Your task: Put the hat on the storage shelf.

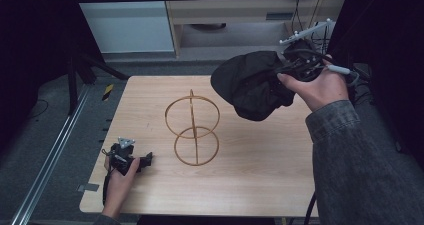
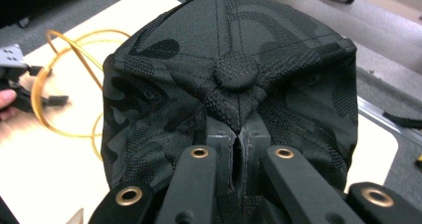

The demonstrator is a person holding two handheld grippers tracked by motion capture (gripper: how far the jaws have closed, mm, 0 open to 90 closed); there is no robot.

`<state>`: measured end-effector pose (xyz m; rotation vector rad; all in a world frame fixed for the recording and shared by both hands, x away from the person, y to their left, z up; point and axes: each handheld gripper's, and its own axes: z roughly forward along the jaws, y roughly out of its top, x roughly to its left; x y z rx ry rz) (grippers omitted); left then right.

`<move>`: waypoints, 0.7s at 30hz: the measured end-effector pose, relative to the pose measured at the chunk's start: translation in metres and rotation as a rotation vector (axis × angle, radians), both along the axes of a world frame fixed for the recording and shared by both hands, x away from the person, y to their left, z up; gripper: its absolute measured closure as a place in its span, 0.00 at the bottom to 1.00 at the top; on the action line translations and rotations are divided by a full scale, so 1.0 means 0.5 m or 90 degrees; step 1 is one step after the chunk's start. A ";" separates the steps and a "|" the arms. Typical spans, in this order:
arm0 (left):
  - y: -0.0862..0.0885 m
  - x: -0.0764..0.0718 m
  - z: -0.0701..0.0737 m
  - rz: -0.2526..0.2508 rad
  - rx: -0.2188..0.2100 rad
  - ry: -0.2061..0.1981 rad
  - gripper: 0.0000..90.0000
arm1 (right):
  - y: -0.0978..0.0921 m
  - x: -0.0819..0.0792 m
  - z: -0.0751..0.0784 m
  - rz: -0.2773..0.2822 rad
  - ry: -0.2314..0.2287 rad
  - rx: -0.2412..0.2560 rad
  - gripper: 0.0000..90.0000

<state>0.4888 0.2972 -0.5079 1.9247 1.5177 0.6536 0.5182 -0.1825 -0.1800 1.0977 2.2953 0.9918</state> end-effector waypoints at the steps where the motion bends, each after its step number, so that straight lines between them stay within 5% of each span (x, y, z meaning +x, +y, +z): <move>1: 0.000 0.000 0.000 0.000 0.000 0.000 0.00 | 0.005 0.001 0.004 0.005 -0.004 0.000 0.96; 21: 0.000 0.000 0.000 0.000 0.000 0.000 0.00 | 0.110 0.005 0.038 0.074 -0.009 0.053 0.96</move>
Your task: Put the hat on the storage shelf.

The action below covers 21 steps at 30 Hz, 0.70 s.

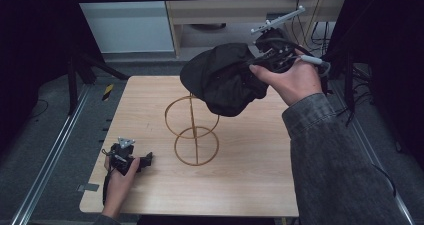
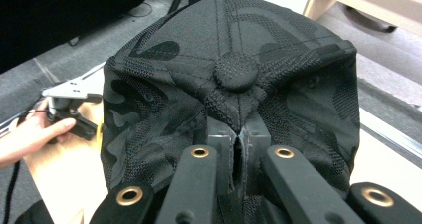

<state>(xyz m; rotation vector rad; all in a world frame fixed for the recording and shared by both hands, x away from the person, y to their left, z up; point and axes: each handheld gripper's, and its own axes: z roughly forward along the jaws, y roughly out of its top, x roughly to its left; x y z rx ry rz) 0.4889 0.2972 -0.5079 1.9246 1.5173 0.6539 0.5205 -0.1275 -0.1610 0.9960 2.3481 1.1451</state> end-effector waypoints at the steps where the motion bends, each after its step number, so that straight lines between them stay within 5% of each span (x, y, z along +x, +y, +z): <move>1: 0.000 0.000 0.000 0.000 0.000 0.000 0.00 | 0.005 0.000 -0.001 0.003 0.000 0.002 0.96; 21: 0.000 0.000 0.000 0.001 -0.001 0.000 0.00 | 0.082 -0.002 -0.026 0.063 0.034 0.024 0.96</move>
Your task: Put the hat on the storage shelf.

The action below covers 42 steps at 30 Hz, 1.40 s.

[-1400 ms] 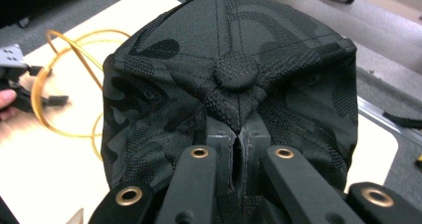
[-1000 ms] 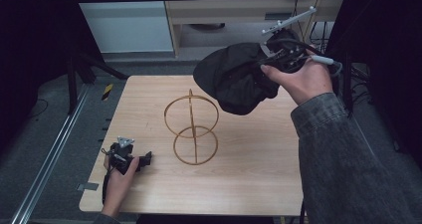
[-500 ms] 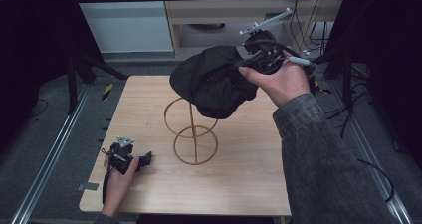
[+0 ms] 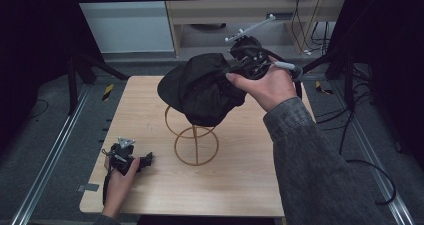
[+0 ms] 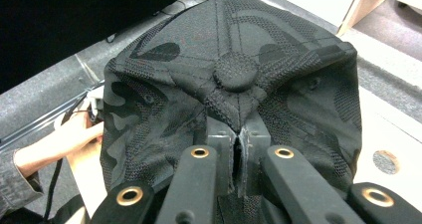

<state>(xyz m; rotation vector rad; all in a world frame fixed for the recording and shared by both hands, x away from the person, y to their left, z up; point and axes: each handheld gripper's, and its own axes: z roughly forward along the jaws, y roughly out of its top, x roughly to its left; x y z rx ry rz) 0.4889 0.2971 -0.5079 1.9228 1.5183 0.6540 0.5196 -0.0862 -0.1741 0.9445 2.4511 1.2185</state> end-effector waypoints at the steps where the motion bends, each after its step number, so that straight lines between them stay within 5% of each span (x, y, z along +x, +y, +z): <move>1: 0.000 0.000 0.000 0.000 0.000 0.000 0.00 | 0.002 0.000 -0.003 0.001 0.003 0.001 0.96; 42: 0.000 0.000 0.000 0.000 0.000 0.000 0.00 | 0.044 -0.006 -0.055 0.044 0.054 -0.038 0.96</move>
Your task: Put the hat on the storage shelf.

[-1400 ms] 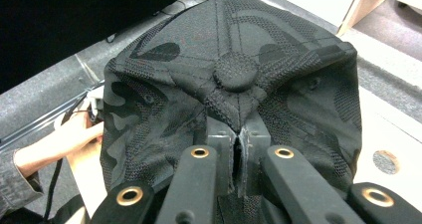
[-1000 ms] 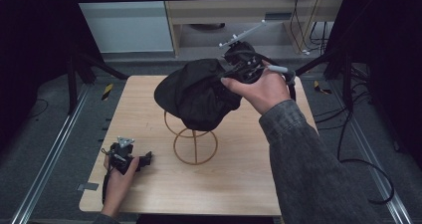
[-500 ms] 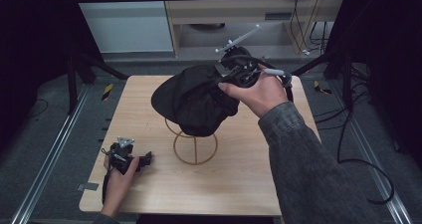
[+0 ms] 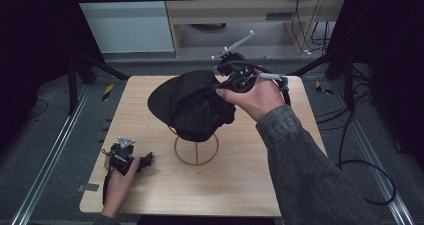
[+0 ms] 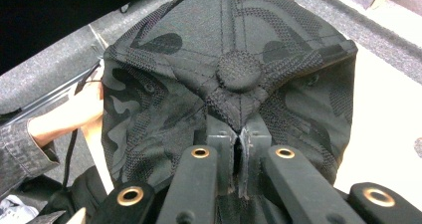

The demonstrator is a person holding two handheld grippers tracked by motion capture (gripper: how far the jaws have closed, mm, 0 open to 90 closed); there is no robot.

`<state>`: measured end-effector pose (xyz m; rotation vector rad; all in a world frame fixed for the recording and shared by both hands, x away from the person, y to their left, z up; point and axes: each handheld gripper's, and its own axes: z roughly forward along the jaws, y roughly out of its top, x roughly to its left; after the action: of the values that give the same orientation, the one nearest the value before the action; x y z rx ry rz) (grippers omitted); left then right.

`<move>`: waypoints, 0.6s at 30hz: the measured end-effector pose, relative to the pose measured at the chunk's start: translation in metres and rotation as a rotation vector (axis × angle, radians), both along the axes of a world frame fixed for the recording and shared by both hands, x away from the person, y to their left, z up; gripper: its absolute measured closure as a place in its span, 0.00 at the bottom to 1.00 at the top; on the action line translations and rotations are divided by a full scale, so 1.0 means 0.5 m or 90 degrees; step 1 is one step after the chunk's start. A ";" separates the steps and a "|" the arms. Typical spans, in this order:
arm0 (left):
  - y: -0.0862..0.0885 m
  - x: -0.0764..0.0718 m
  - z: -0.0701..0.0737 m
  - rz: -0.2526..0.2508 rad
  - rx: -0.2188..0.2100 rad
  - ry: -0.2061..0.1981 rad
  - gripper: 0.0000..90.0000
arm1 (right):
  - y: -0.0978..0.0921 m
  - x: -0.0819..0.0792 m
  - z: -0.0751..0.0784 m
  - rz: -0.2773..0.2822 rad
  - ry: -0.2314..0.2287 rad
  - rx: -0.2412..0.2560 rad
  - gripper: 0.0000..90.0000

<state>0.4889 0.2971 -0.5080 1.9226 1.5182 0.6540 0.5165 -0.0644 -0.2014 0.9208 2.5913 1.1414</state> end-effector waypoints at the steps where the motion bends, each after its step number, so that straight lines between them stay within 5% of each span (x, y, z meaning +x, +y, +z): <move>1: 0.000 0.000 0.000 0.000 0.000 0.000 0.00 | 0.002 0.001 -0.002 -0.001 0.001 -0.001 0.96; 18: 0.000 0.000 0.000 -0.002 0.002 0.001 0.00 | 0.004 0.006 -0.040 -0.002 0.017 -0.005 0.96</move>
<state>0.4888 0.2973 -0.5078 1.9275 1.5166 0.6532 0.5194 -0.0623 -0.2213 0.9455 2.6120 1.1248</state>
